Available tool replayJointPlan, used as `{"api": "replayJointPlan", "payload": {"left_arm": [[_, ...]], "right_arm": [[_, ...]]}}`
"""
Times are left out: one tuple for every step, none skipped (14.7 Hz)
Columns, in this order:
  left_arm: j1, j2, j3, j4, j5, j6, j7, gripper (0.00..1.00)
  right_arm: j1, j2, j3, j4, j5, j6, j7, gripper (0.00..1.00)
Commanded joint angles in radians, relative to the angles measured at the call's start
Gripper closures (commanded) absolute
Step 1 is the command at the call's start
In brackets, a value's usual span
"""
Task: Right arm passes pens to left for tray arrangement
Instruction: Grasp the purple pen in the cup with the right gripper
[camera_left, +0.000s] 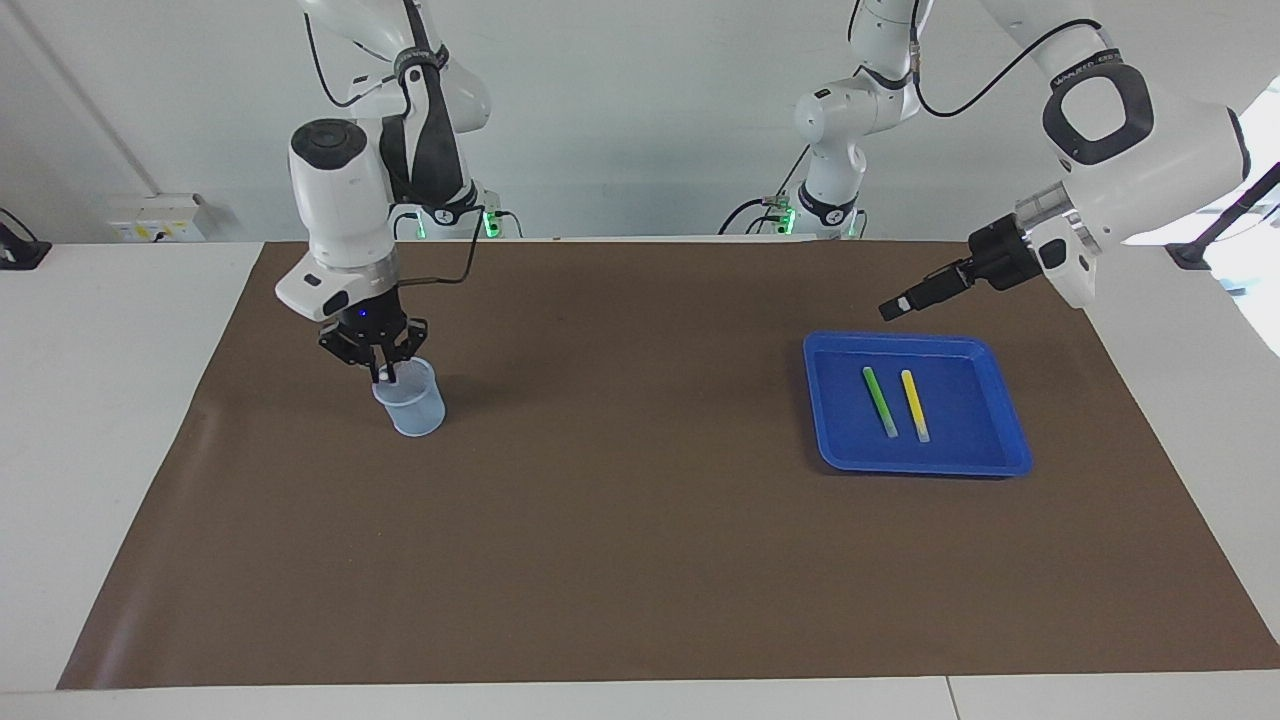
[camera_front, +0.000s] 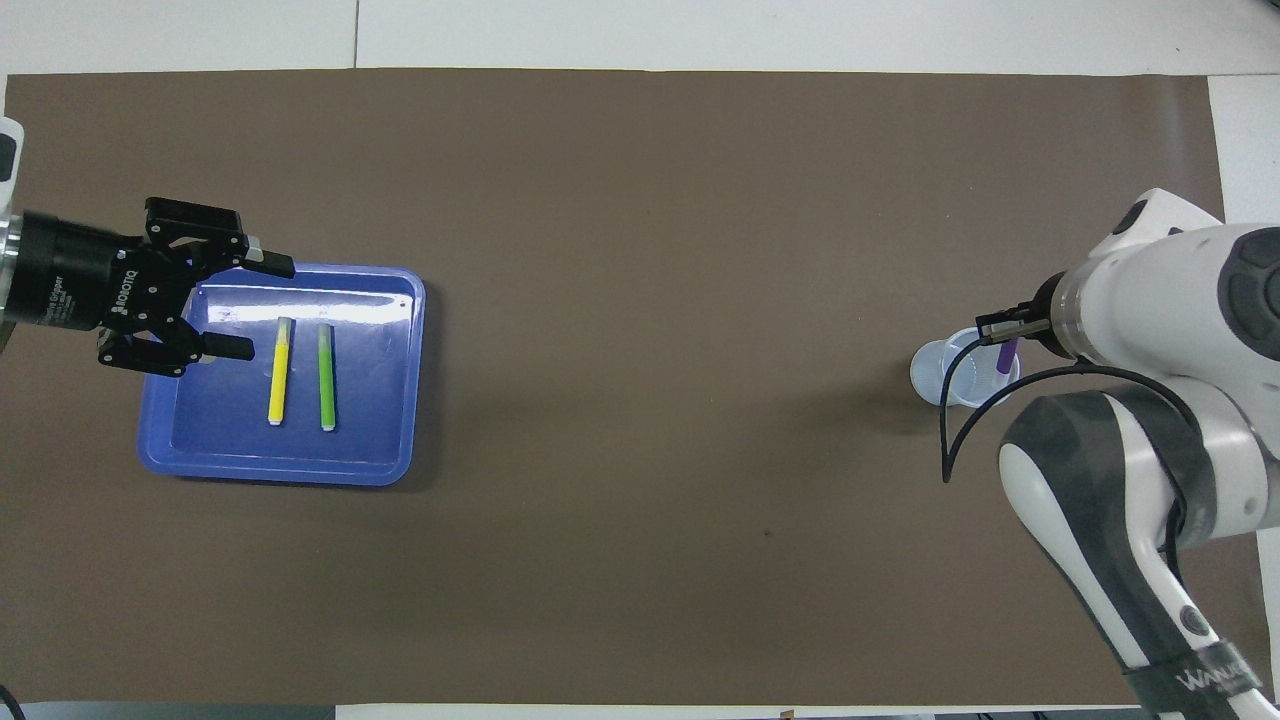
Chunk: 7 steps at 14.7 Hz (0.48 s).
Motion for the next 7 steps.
{"api": "replayJointPlan", "payload": {"left_arm": [[0.029,-0.103,-0.001,-0.143,-0.121,0.029,0.006,0.00],[0.040,-0.125,0.001,-0.179,-0.170,0.029,0.006,0.00],[0.055,-0.149,0.001,-0.224,-0.226,0.030,0.006,0.00],[0.057,-0.171,0.002,-0.261,-0.269,0.030,0.004,0.00],[0.057,-0.192,0.002,-0.293,-0.315,0.036,0.003,0.00],[0.057,-0.204,0.002,-0.318,-0.345,0.047,0.000,0.00],[0.057,-0.217,0.002,-0.336,-0.368,0.059,-0.005,0.00]], "right_arm": [[-0.005,-0.039,0.002,0.071,0.005,-0.095,-0.016,1.00],[-0.005,-0.038,0.000,0.104,0.043,-0.111,-0.013,1.00],[-0.005,-0.038,0.000,0.118,0.088,-0.116,-0.010,1.00],[-0.004,-0.038,0.000,0.122,0.128,-0.111,0.007,1.00],[-0.004,-0.035,0.000,0.123,0.159,-0.103,0.040,1.00],[-0.004,-0.033,0.006,0.123,0.200,-0.100,0.092,1.00],[-0.002,-0.033,0.012,0.123,0.250,-0.099,0.167,1.00]]}}
